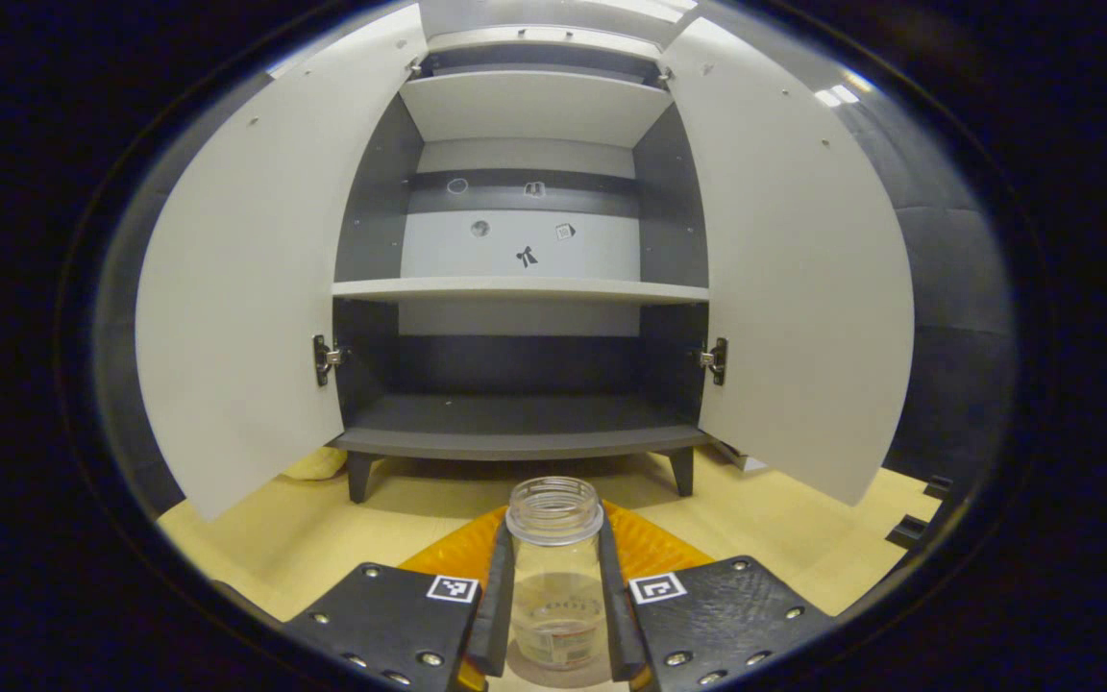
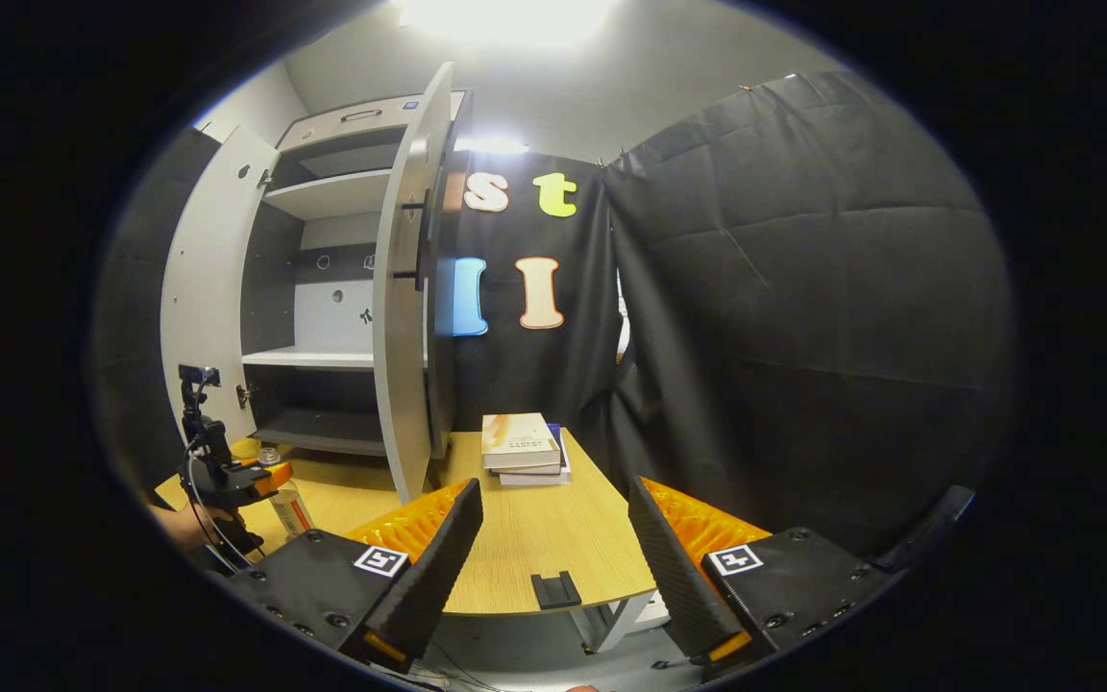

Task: Grasp the bottle in the cabinet with the left hand and place it on the coaster, then close the right door with the right hand and the left door with the left hand.

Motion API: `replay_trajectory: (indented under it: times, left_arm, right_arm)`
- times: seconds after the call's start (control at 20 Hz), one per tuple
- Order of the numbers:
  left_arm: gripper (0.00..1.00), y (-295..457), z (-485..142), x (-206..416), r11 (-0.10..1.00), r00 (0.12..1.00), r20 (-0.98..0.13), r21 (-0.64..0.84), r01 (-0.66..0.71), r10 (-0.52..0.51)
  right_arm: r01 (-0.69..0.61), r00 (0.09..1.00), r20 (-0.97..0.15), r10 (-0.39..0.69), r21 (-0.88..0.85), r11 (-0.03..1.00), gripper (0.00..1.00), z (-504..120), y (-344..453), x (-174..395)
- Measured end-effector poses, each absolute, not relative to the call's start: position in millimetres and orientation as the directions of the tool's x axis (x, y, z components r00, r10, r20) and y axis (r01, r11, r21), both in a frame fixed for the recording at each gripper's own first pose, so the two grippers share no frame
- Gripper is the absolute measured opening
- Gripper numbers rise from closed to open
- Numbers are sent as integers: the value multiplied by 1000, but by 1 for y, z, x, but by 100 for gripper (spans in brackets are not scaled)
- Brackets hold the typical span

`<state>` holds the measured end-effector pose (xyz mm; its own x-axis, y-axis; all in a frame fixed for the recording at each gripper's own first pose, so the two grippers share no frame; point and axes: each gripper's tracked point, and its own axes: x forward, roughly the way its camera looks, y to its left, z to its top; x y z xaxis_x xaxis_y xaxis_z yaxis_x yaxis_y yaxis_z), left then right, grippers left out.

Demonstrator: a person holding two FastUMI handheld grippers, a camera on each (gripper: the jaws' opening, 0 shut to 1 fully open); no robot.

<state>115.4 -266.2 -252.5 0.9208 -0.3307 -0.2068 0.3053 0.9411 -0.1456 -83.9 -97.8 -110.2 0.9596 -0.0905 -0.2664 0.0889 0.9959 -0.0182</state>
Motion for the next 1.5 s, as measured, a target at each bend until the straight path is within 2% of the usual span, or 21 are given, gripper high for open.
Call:
replay_trajectory:
  times: [0.05,0.1,0.25,0.35,0.4,0.45,0.75,0.8,0.95,1.0,1.1,1.25,1.4,1.5]
  left_arm:
    - [42,-265,-250,113,942,923,-203,-144,302,-327]
    - [43,-264,-251,111,944,923,-209,-144,297,-323]
    - [46,-261,-253,109,950,922,-234,-133,283,-308]
    - [59,-258,-249,108,952,924,-238,-129,276,-300]
    - [78,-255,-245,107,955,927,-238,-122,269,-291]
    - [83,-253,-240,107,957,929,-236,-118,263,-285]
    - [83,-243,-187,85,957,940,-196,-138,256,-279]
    - [84,-241,-178,80,957,942,-192,-142,253,-277]
    - [83,-226,-144,60,958,951,-161,-159,238,-263]
    - [83,-220,-133,54,960,955,-151,-162,229,-254]
    - [84,-204,-117,42,964,962,-147,-168,207,-232]
    - [83,-177,-91,25,969,971,-126,-168,182,-204]
    - [84,-143,-65,15,974,983,-83,-169,151,-166]
    - [83,-117,-54,13,977,989,-68,-174,121,-134]
  right_arm:
    - [88,959,-269,-89,-15,996,94,-112,-96,-83]
    - [88,959,-270,-88,-12,996,98,-113,-96,-82]
    - [85,959,-271,-82,-1,996,94,-112,-94,-79]
    - [82,961,-264,-79,2,997,98,-111,-94,-77]
    - [82,963,-260,-78,6,997,98,-109,-94,-76]
    - [81,964,-253,-75,11,997,98,-105,-94,-73]
    - [51,982,-184,-45,26,998,98,-75,-95,-52]
    - [41,984,-173,-35,31,999,94,-70,-93,-47]
    - [20,989,-150,-14,38,999,94,-52,-94,-26]
    - [17,990,-142,-11,38,999,98,-46,-93,-20]
    - [9,992,-124,-4,39,999,94,-32,-90,-6]
    - [24,992,-128,-20,34,999,97,-18,-89,19]
    - [38,991,-131,-34,27,999,94,-4,-82,44]
    - [67,992,-111,-67,-5,998,97,8,-81,59]
